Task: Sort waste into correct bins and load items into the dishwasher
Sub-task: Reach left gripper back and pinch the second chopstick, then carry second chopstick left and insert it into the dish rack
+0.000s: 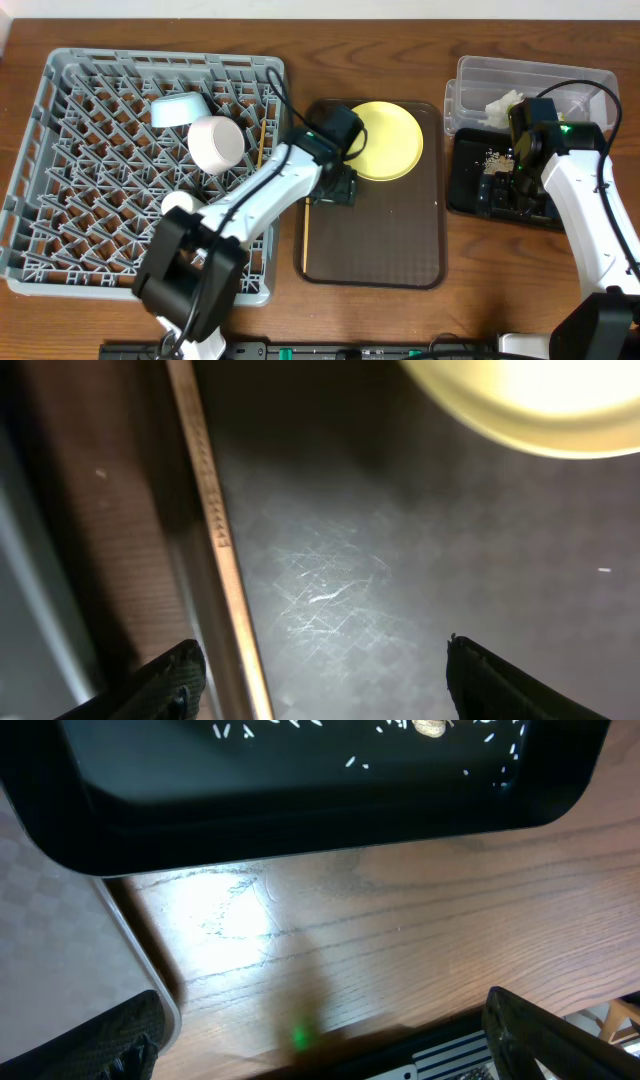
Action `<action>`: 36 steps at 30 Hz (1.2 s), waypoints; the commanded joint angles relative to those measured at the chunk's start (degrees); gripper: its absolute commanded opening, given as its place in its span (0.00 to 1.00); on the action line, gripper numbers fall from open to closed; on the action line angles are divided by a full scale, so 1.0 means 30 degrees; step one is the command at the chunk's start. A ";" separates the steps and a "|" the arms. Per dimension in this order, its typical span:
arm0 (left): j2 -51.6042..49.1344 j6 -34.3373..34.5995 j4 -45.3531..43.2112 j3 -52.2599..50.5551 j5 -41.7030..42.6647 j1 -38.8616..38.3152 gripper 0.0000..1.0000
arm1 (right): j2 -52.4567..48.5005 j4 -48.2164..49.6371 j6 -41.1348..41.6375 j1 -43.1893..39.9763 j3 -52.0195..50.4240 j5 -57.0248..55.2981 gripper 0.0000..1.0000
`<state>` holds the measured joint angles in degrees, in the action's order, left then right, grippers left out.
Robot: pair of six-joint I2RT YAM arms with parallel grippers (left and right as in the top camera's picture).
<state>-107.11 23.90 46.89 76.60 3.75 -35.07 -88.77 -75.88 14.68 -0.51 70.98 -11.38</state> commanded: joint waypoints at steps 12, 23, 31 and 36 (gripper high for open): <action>-0.3206 0.1224 0.0328 0.0146 -0.0612 -0.0131 0.79 | 0.0270 -0.0066 0.0168 -0.0270 0.0138 -0.0124 0.99; -0.3628 0.1217 0.0335 0.0124 -0.0459 -0.0131 0.32 | 0.0270 -0.0066 0.0168 -0.0270 0.0138 -0.0124 0.99; -0.3228 0.1173 0.0801 0.0189 -0.0408 -0.0124 0.06 | 0.0270 -0.0066 0.0168 -0.0270 0.0138 -0.0124 0.99; -0.1770 -0.0044 0.1297 0.0554 -0.0408 -0.0124 0.06 | 0.0270 -0.0073 0.0160 -0.0270 0.0138 -0.0124 0.99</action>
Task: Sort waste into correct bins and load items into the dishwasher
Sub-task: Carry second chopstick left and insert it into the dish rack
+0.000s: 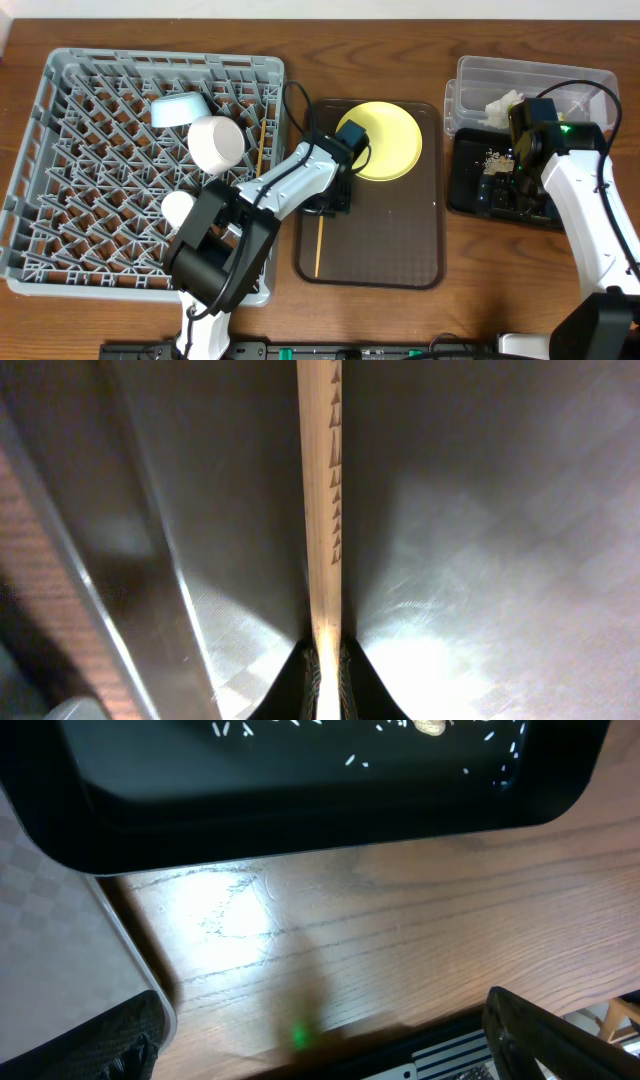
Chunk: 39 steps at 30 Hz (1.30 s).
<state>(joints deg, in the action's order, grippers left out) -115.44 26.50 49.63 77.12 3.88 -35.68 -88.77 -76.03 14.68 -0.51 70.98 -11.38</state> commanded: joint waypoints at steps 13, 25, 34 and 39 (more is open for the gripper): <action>0.8167 -0.3242 0.2718 0.1698 -0.2470 0.3249 0.06 | 0.0270 -0.0029 0.0168 -0.0270 0.0138 -0.0124 0.99; 0.8189 -0.6477 0.2506 0.0962 -0.2463 0.6645 0.06 | 0.0270 -0.0044 0.0168 -0.0270 0.0138 -0.0117 0.99; 0.5093 -0.6470 0.2142 0.0867 -0.2463 0.6637 0.06 | 0.0270 -0.0219 0.0168 -0.0270 0.0138 -0.0124 0.99; 0.4401 -0.6470 0.1974 0.0867 -0.2463 0.6637 0.17 | 0.0270 -0.0204 0.0168 -0.0270 0.0138 -0.0124 0.99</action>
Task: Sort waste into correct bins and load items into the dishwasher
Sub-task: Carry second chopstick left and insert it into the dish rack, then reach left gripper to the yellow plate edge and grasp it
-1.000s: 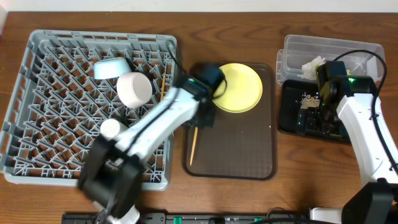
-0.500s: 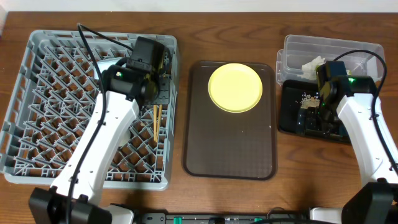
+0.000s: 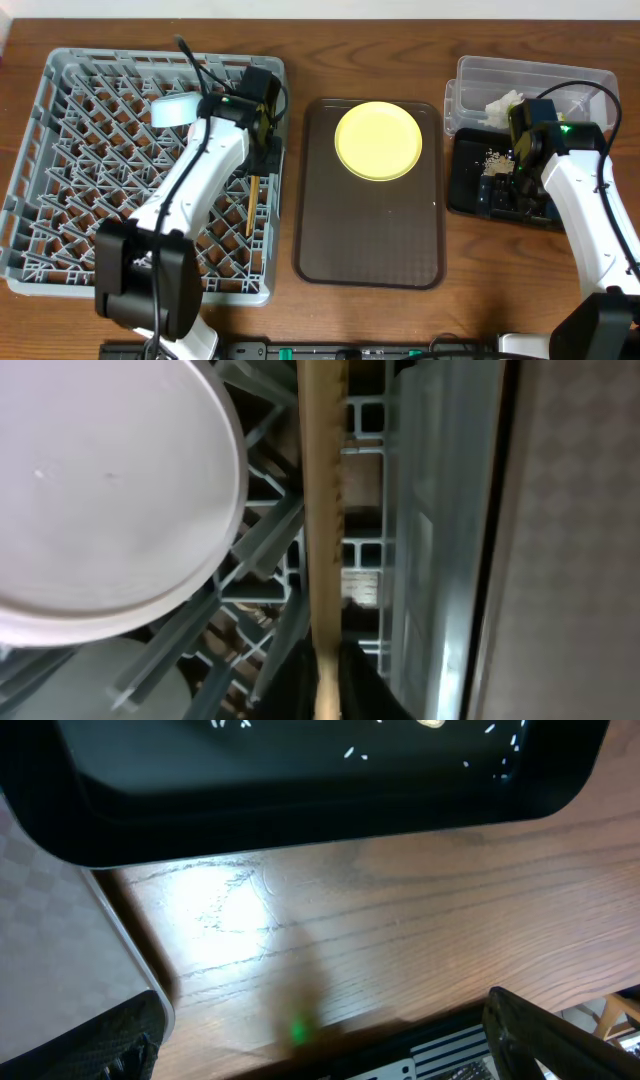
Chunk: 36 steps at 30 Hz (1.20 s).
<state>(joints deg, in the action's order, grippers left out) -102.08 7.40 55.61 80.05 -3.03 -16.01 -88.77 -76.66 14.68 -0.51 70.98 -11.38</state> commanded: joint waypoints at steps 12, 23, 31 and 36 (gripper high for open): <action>0.1260 -0.0102 -0.0124 0.0801 0.0146 -0.0015 0.50 | 0.0270 0.0051 0.0168 -0.0270 0.0138 -0.0124 0.99; 0.2790 -0.0350 -0.4073 0.0663 0.4022 -0.2557 0.70 | 0.0270 0.0109 0.0175 -0.0270 0.0138 -0.0117 0.99; 0.0328 -0.3060 -0.7650 0.0444 0.4014 -0.6084 0.74 | 0.0270 0.0109 0.0168 -0.0270 0.0138 0.0597 0.99; -0.2040 -0.5282 -0.9027 0.0444 0.4014 -0.8007 0.74 | 0.0270 0.0109 0.0168 -0.0270 0.0138 0.0597 0.99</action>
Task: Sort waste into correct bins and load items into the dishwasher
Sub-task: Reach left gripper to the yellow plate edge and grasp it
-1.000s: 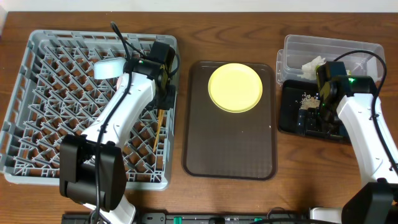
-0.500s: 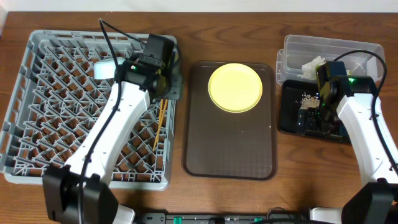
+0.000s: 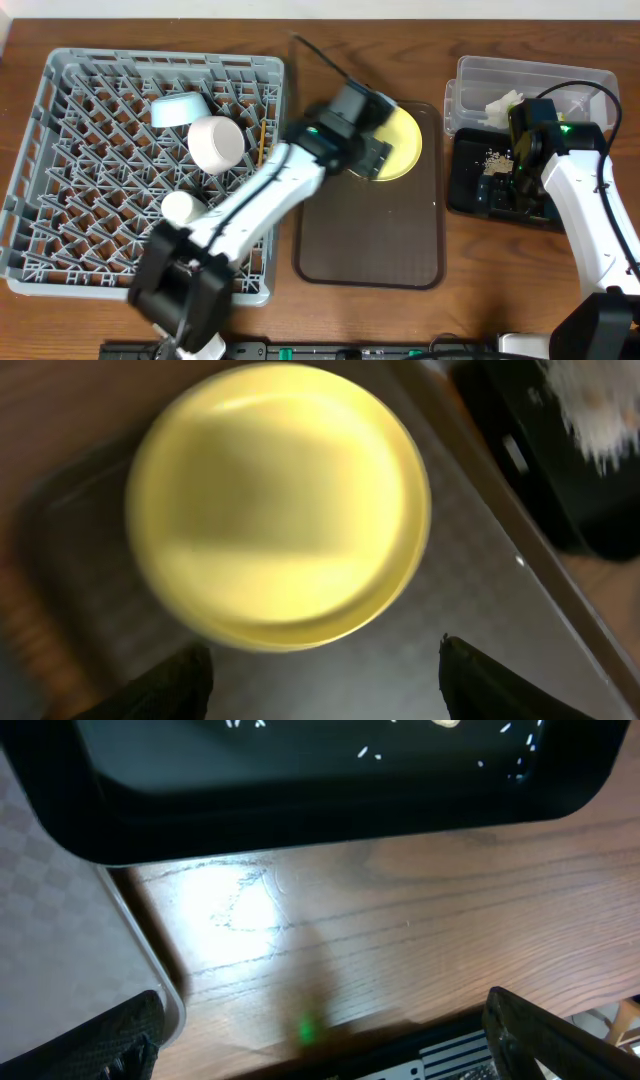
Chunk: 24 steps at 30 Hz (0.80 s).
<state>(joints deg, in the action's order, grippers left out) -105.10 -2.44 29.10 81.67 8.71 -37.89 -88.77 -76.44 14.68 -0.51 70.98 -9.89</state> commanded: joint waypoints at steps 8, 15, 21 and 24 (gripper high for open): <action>-0.4240 -0.2827 -0.0408 -0.0095 -0.0073 -0.2120 0.75 | 0.0270 0.0044 0.0168 -0.0270 0.0138 0.0102 0.99; -0.5115 -0.2820 0.0044 -0.0095 -0.1209 -0.2106 0.73 | 0.0270 -0.0022 0.0168 -0.0270 0.0138 0.0102 0.99; -0.5115 -0.2084 0.1290 -0.0095 -0.0408 -0.2208 0.32 | 0.0270 0.0080 0.0168 -0.0270 0.0138 0.0095 0.99; -0.5115 -0.1778 0.1843 -0.0095 0.0022 -0.2259 0.20 | 0.0270 0.0117 0.0168 -0.0270 0.0138 0.0095 0.99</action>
<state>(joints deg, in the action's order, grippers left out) -119.35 -9.28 32.86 81.91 6.35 -44.38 -88.77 -76.23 14.68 -0.51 70.98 -9.65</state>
